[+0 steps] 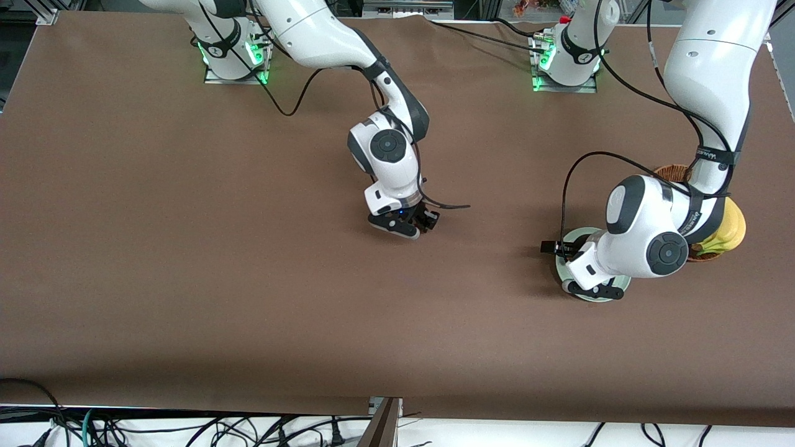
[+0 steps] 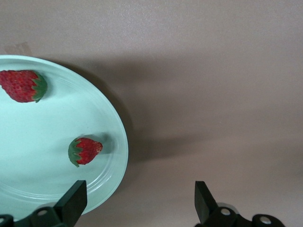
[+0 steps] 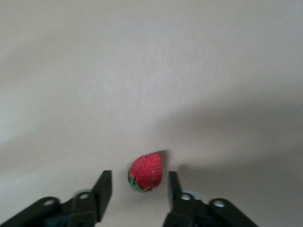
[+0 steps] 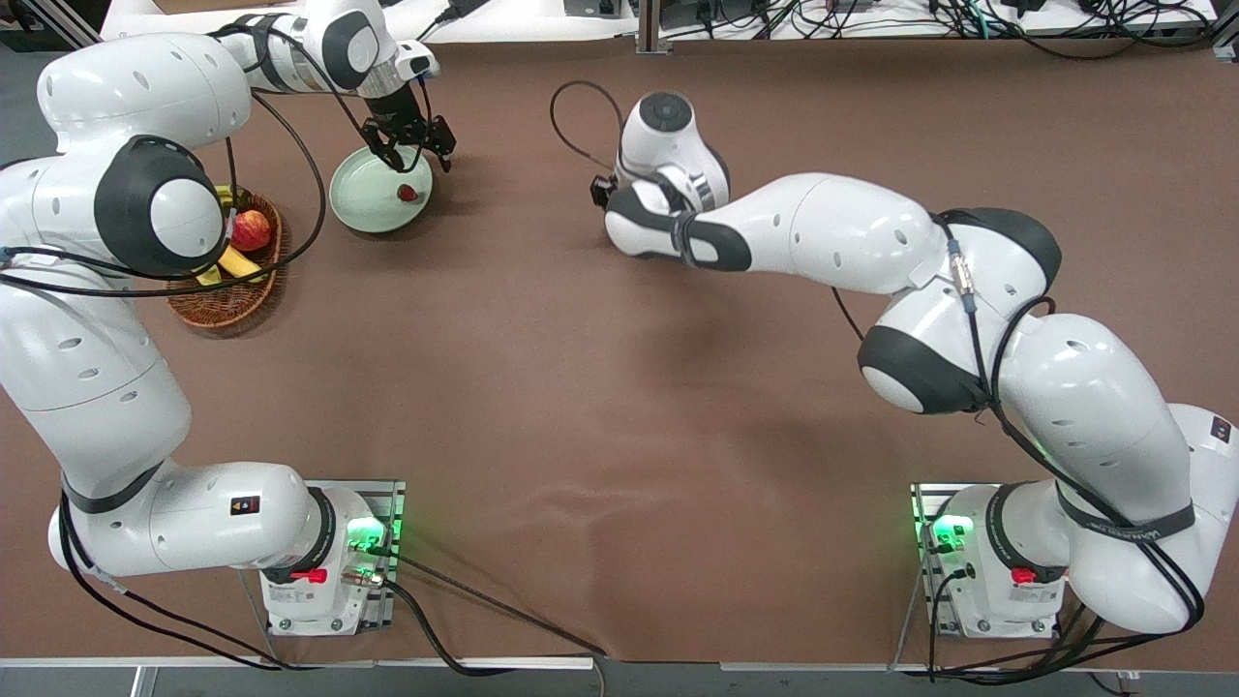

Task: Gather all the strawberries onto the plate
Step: 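Set the last strawberry mid-table with the right gripper and release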

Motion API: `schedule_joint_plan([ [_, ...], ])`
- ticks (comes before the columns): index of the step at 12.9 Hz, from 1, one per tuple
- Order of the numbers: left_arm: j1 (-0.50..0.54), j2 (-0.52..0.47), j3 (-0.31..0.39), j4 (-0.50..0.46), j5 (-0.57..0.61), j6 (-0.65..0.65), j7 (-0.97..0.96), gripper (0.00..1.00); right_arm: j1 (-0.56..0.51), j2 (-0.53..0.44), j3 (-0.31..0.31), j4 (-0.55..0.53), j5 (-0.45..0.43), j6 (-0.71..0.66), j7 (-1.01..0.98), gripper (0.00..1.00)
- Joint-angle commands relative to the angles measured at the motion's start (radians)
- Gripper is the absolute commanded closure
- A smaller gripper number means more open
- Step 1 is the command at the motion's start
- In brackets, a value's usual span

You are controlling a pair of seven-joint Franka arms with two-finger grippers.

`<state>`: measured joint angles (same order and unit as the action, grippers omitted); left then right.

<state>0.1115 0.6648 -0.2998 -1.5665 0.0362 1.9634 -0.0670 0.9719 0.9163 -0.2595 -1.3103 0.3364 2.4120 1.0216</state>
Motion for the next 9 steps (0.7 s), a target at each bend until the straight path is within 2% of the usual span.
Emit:
schedule_joint_plan([
  [1,-0.009,-0.018,0.004,-0.004,-0.006,-0.014,-0.017,0.00,-0.082,-0.039,0.003,0.086,-0.002,-0.195,-0.084,0.01],
  [3,-0.045,-0.018,0.002,0.016,-0.007,-0.014,-0.097,0.00,-0.113,-0.062,-0.012,0.095,-0.010,-0.272,-0.187,0.01],
  [5,-0.140,-0.011,0.004,0.023,-0.006,-0.005,-0.279,0.00,-0.113,-0.094,-0.096,0.097,-0.005,-0.362,-0.294,0.00],
  [7,-0.205,0.005,0.002,0.023,-0.016,0.020,-0.390,0.00,-0.117,-0.154,-0.153,0.086,-0.002,-0.419,-0.376,0.00],
  [9,-0.280,0.016,0.002,0.022,-0.100,0.104,-0.498,0.00,-0.117,-0.252,-0.178,0.033,-0.004,-0.497,-0.429,0.00],
])
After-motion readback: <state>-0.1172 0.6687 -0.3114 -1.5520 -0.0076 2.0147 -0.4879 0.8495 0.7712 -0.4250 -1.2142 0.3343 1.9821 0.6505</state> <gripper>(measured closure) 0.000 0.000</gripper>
